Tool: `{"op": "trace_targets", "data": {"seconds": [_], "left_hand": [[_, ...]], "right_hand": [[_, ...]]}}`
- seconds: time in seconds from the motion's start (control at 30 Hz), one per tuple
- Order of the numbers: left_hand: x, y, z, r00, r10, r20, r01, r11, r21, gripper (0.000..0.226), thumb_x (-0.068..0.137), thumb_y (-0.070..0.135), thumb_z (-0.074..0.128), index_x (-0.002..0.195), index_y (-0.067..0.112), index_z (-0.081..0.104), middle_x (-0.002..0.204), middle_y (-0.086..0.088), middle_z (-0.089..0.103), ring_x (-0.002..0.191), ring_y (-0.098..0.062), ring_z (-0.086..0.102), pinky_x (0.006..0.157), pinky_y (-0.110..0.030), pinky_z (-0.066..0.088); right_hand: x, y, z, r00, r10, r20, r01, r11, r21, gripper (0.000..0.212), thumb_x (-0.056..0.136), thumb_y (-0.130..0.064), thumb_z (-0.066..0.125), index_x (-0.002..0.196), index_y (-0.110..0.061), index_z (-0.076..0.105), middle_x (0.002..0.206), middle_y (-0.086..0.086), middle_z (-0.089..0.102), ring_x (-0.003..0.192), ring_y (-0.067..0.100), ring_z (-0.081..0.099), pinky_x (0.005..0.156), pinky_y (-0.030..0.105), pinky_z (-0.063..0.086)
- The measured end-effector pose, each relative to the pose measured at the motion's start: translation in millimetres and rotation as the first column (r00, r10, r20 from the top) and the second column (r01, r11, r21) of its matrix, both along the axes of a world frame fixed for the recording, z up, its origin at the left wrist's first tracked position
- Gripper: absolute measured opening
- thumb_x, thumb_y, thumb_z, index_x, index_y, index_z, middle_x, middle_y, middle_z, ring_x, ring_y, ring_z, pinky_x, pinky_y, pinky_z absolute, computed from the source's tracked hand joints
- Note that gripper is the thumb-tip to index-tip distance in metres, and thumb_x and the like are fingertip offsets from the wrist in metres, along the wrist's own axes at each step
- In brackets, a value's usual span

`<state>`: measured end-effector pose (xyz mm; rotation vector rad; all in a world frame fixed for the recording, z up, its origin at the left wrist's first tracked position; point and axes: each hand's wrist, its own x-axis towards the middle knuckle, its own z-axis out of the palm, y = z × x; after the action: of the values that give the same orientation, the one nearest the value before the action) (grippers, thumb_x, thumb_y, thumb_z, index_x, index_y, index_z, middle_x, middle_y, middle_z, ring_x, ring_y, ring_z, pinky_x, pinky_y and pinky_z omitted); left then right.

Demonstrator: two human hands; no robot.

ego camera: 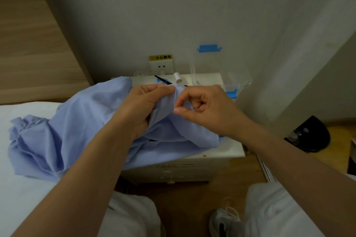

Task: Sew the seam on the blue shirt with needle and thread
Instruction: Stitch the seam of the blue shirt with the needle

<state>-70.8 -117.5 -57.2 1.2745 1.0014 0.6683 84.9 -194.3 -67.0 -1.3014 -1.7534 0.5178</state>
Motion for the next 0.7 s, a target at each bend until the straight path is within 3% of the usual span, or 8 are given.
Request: {"op": "trace_targets", "data": {"seconds": [0.1, 0.2, 0.3, 0.43, 0.5, 0.6, 0.7], "left_hand": [[0.0, 0.1, -0.2, 1.000, 0.000, -0.014, 0.000, 1.000, 0.016, 0.021, 0.092, 0.020, 0.059, 0.083, 0.007, 0.072, 0.092, -0.026, 0.067, 0.089, -0.028, 0.062, 0.086, -0.041, 0.051], [-0.6, 0.7, -1.2, 1.000, 0.007, -0.017, -0.007, 0.999, 0.043, 0.022, 0.091, 0.020, 0.060, 0.074, 0.017, 0.073, 0.078, -0.008, 0.072, 0.082, -0.019, 0.066, 0.072, -0.027, 0.054], [-2.2, -0.3, 1.0, 1.000, -0.009, 0.024, 0.007, 0.998, 0.057, 0.024, 0.091, 0.016, 0.059, 0.073, 0.017, 0.075, 0.077, -0.007, 0.073, 0.078, -0.016, 0.068, 0.070, -0.023, 0.056], [-4.0, -1.6, 4.0, 0.996, -0.087, 0.026, 0.084, 0.989, 0.120, 0.025, 0.087, 0.015, 0.061, 0.068, 0.021, 0.076, 0.076, -0.002, 0.073, 0.077, -0.010, 0.069, 0.068, -0.018, 0.054], [-4.9, -3.6, 3.8, 0.989, -0.147, 0.005, 0.145, 0.978, 0.150, 0.016, 0.083, 0.019, 0.062, 0.074, 0.019, 0.075, 0.080, -0.003, 0.074, 0.081, -0.012, 0.069, 0.072, -0.019, 0.055], [-7.9, -5.2, 4.3, 0.978, -0.210, -0.012, 0.209, 0.964, 0.166, 0.016, 0.076, 0.026, 0.064, 0.083, 0.014, 0.072, 0.086, -0.005, 0.074, 0.086, -0.014, 0.069, 0.078, -0.021, 0.056], [-11.7, -3.8, 5.3, 0.969, -0.212, -0.126, 0.238, 0.936, 0.258, 0.005, 0.083, 0.019, 0.067, 0.085, 0.018, 0.071, 0.083, -0.002, 0.073, 0.082, -0.011, 0.068, 0.074, -0.019, 0.055]], "right_hand": [[1.0, -3.6, 1.3, 0.981, 0.188, 0.050, -0.176, 0.966, -0.191, 0.006, 0.085, -0.020, 0.073, 0.082, -0.017, 0.069, 0.051, -0.010, 0.048, 0.047, 0.009, 0.042, 0.051, 0.018, 0.037], [1.8, -5.6, 2.3, 0.966, 0.243, 0.086, -0.214, 0.943, -0.253, 0.006, 0.086, -0.021, 0.072, 0.081, -0.021, 0.068, 0.049, -0.009, 0.042, 0.047, 0.007, 0.039, 0.051, 0.015, 0.033], [4.5, -5.7, 6.2, 0.987, 0.160, -0.008, -0.159, 0.971, -0.176, 0.007, 0.085, -0.018, 0.072, 0.088, -0.015, 0.067, 0.050, 0.004, 0.036, 0.045, 0.007, 0.031, 0.050, 0.016, 0.030], [11.0, -0.5, 10.5, 0.961, -0.081, -0.266, 0.045, 0.989, -0.138, 0.019, 0.091, -0.009, 0.064, 0.109, -0.012, 0.060, 0.045, -0.009, 0.030, 0.041, 0.005, 0.027, 0.047, 0.015, 0.030], [11.2, 2.0, 9.6, 0.951, -0.111, -0.289, 0.048, 0.975, -0.216, 0.027, 0.093, -0.012, 0.061, 0.120, -0.012, 0.058, 0.042, -0.010, 0.032, 0.038, 0.004, 0.030, 0.045, 0.012, 0.030], [7.8, 4.3, 3.5, 0.971, -0.097, -0.217, 0.031, 0.957, -0.288, 0.021, 0.094, -0.022, 0.061, 0.108, -0.007, 0.065, 0.039, -0.010, 0.034, 0.037, 0.004, 0.031, 0.048, 0.012, 0.032], [10.6, 5.4, -0.1, 0.960, -0.146, -0.241, 0.068, 0.950, -0.305, 0.016, 0.092, -0.020, 0.064, 0.090, -0.005, 0.064, 0.041, -0.009, 0.031, 0.037, 0.004, 0.026, 0.044, 0.015, 0.028]]}}
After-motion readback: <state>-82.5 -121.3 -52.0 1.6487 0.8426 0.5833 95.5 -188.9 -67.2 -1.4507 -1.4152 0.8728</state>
